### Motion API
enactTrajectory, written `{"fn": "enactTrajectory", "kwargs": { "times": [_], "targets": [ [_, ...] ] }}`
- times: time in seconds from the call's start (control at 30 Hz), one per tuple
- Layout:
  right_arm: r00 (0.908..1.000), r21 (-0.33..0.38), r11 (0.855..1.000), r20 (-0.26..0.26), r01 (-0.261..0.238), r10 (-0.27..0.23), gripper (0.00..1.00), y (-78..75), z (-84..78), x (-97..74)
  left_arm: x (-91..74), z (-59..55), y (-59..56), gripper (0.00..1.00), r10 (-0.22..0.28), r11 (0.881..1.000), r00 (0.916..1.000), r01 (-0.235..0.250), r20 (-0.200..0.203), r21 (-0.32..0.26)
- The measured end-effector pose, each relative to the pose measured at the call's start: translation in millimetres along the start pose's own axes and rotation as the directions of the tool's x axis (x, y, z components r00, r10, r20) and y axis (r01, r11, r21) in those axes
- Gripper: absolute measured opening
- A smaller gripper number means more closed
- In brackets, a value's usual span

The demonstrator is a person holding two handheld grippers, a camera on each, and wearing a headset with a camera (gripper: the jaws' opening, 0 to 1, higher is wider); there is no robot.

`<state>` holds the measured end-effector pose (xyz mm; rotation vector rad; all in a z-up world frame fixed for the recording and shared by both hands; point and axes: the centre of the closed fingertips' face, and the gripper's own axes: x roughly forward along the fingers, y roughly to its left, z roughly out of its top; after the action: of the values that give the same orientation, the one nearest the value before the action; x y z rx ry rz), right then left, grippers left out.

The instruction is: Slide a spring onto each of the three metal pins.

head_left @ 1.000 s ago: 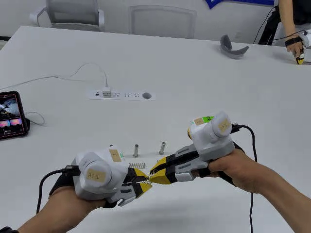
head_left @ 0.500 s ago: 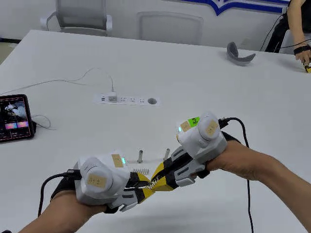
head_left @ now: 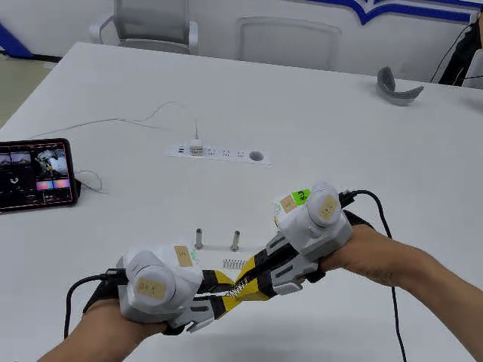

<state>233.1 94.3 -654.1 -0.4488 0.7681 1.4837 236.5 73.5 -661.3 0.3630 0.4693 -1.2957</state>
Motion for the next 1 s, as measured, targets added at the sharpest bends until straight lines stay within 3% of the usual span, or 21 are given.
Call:
{"fn": "enactTrajectory", "kwargs": {
  "times": [0.13,0.37,0.67,0.87,1.0],
  "targets": [
    [0.9996,-0.019,1.0,-0.028,-0.004,0.004,0.12,2.2,-3.2,10.4,-5.9,-10.8,0.9,0.13,0.019,0.999,0.9998,-0.019,0.006,-0.048],
    [0.9992,-0.013,1.0,-0.041,-0.002,0.001,0.12,0.9,-5.0,14.2,-21.8,-24.1,8.2,0.17,0.065,0.99,0.9977,-0.062,0.019,-0.124],
    [0.9975,0.0,1.0,-0.069,0.013,-0.013,0.12,-5.4,-14.3,17.0,-39.9,-44.1,18.6,0.22,0.119,0.978,0.9929,-0.117,-0.001,-0.171],
    [0.9951,0.012,0.999,-0.092,0.036,-0.035,0.12,-13.6,-19.5,18.4,-51.3,-53.9,28.8,0.26,0.162,0.966,0.9866,-0.162,-0.013,-0.201],
    [0.9944,0.031,0.999,-0.098,0.043,-0.039,0.12,-18.4,-21.2,18.7,-58.5,-59.2,39.0,0.26,0.203,0.949,0.9792,-0.198,-0.006,-0.244]
  ]
}}
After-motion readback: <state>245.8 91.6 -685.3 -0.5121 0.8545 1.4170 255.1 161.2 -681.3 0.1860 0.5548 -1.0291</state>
